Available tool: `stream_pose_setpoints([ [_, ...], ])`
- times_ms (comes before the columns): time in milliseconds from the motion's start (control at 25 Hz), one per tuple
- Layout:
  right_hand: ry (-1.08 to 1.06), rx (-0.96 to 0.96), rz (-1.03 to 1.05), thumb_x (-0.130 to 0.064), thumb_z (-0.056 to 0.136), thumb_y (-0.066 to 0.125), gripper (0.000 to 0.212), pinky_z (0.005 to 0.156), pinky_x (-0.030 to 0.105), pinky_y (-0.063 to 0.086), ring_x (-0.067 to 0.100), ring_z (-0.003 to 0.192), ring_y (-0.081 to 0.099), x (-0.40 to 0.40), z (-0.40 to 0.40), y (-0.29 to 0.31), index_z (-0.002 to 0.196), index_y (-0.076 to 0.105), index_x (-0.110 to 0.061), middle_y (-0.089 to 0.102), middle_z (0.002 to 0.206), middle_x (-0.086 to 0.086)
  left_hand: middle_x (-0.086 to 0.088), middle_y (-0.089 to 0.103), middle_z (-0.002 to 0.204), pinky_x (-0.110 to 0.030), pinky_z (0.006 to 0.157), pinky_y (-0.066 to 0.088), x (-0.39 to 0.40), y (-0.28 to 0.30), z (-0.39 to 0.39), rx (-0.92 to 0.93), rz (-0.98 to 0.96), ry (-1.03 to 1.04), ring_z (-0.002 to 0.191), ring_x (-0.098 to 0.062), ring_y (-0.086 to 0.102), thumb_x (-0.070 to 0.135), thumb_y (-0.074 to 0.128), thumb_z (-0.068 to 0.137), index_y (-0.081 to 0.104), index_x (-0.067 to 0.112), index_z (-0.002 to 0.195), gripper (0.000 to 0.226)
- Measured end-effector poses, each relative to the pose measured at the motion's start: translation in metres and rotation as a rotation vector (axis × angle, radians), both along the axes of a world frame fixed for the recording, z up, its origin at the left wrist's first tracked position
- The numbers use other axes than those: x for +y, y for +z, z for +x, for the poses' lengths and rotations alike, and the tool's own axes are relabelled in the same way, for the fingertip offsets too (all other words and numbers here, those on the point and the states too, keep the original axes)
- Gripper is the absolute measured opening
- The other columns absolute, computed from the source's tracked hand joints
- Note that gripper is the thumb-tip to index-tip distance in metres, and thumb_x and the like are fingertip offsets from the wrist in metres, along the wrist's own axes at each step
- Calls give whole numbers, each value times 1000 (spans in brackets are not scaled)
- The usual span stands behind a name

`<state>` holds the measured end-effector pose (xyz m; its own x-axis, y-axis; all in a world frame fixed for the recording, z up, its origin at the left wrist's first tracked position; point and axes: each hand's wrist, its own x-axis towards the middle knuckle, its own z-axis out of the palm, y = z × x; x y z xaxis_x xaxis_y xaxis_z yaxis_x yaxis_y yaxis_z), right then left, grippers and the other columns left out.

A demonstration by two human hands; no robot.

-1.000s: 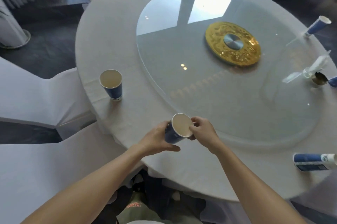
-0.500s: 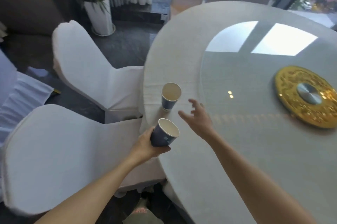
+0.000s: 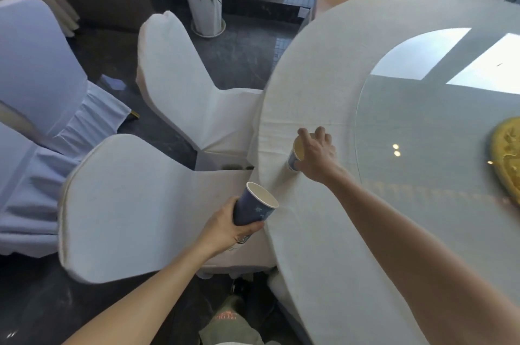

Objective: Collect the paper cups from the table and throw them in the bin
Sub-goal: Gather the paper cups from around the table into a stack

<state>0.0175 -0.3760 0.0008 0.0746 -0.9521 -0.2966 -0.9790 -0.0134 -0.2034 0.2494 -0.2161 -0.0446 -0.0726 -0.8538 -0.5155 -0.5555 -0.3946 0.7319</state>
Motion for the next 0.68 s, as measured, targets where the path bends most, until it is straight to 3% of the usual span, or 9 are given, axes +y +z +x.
stream_pose_setpoints([
  [120,-159,-82,9,-33,80,75,75,98,47,47,36,125,41,20,-27,18,145,41,-23,39,136,12,19,66,111,-34,80,62,-12,3,-20,-19,-13,-72,97,-8,69,66,87,61,52,39,120,73],
  [360,-683,-470,-309,-35,80,70,58,96,41,49,23,120,47,115,-122,63,135,53,-29,49,124,0,9,61,109,-43,84,58,-39,14,-100,-98,-93,-359,98,-16,65,59,88,51,55,31,116,78],
  [680,-1032,-666,-272,-48,71,71,49,86,35,53,16,112,60,287,-194,76,116,54,-43,58,123,-2,12,69,104,-40,74,61,10,24,-214,23,-52,-754,92,-14,70,58,86,52,56,39,113,71],
])
